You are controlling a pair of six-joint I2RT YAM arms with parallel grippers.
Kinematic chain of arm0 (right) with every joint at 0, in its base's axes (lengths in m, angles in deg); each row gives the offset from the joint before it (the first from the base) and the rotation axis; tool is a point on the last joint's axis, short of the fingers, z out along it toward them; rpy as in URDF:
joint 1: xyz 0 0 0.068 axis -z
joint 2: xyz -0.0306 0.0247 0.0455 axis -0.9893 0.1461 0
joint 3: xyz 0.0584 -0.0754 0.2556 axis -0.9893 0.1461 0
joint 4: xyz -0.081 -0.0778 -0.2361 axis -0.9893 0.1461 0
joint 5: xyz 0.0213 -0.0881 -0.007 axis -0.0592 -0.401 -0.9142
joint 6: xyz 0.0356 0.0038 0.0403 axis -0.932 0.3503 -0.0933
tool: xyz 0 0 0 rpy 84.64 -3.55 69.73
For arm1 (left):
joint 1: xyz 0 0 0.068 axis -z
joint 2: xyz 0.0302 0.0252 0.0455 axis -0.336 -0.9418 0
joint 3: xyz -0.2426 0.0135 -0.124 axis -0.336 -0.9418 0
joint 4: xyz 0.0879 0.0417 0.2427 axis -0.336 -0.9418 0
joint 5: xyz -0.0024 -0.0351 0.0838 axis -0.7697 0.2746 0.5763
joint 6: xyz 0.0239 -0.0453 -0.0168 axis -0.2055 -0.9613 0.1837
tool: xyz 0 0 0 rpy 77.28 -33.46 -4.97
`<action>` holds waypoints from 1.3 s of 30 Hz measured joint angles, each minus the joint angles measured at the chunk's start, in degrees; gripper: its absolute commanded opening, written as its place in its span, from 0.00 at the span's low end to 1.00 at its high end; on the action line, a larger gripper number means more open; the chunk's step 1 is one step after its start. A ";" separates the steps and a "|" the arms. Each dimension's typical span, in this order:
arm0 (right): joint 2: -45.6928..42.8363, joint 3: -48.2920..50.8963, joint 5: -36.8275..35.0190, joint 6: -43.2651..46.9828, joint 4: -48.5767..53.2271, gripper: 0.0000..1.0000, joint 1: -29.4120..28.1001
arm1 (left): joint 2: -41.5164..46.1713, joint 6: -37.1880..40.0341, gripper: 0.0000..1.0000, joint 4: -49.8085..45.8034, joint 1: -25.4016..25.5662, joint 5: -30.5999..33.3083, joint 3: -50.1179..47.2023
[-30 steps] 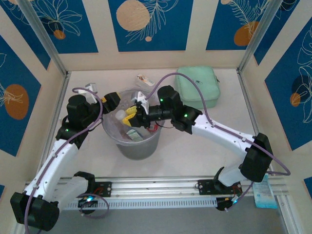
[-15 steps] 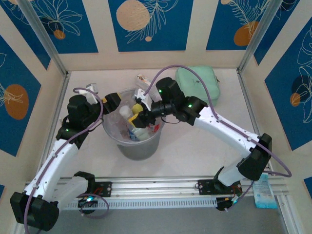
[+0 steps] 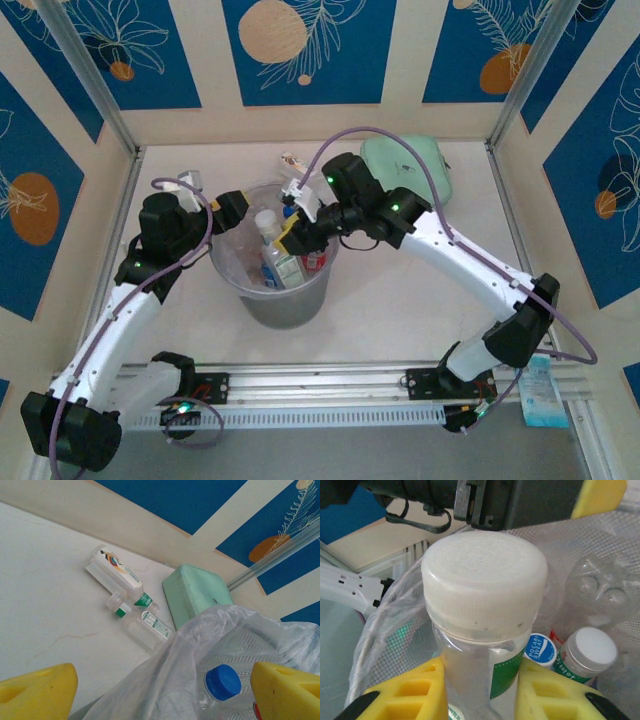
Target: Put the plastic bottles in the bin
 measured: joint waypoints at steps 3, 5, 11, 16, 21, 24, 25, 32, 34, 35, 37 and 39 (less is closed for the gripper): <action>3.67 -1.81 -0.48 -0.83 -1.09 0.25 -0.83 | -0.13 0.24 0.89 -0.63 0.00 0.00 0.33; 5.33 -2.82 0.42 -1.77 -1.36 0.28 -0.90 | -0.13 0.50 0.89 -1.51 -0.07 0.83 0.55; 5.84 -3.28 0.33 -3.10 -1.44 0.42 -1.27 | -0.13 1.11 0.87 -3.78 -0.07 2.38 1.53; 5.70 -3.48 -0.31 -3.82 -0.96 0.55 -0.66 | 0.48 1.99 0.87 -5.44 0.04 2.64 2.12; 4.63 -3.78 -3.56 -3.72 0.35 0.52 0.79 | 1.49 4.37 0.87 -8.48 0.04 3.45 5.25; 4.11 -3.78 -4.24 -4.13 0.79 0.45 1.14 | 1.57 5.68 0.87 -9.75 0.04 3.80 8.26; 4.11 -3.78 -4.26 -4.26 0.72 0.42 1.11 | 1.62 6.05 0.87 -9.99 0.02 4.04 9.31; 6.99 -4.68 -2.97 -7.21 -1.29 0.29 0.48 | 2.29 7.15 0.87 -10.62 0.02 4.15 11.74; 8.44 -5.46 -2.08 -9.03 -2.51 0.29 0.02 | 2.40 7.13 0.88 -10.82 0.02 4.15 11.21; 9.33 -6.32 -1.77 -9.97 -2.73 0.29 -0.24 | 2.58 7.10 0.88 -10.86 0.02 4.15 10.60; 11.26 -8.11 -1.55 -11.74 -3.17 0.29 -0.57 | 2.89 7.08 0.88 -10.88 0.02 4.13 9.31; 12.59 -8.66 -1.11 -13.64 -3.41 0.29 -0.68 | 2.93 7.08 0.88 -11.02 0.02 4.13 8.15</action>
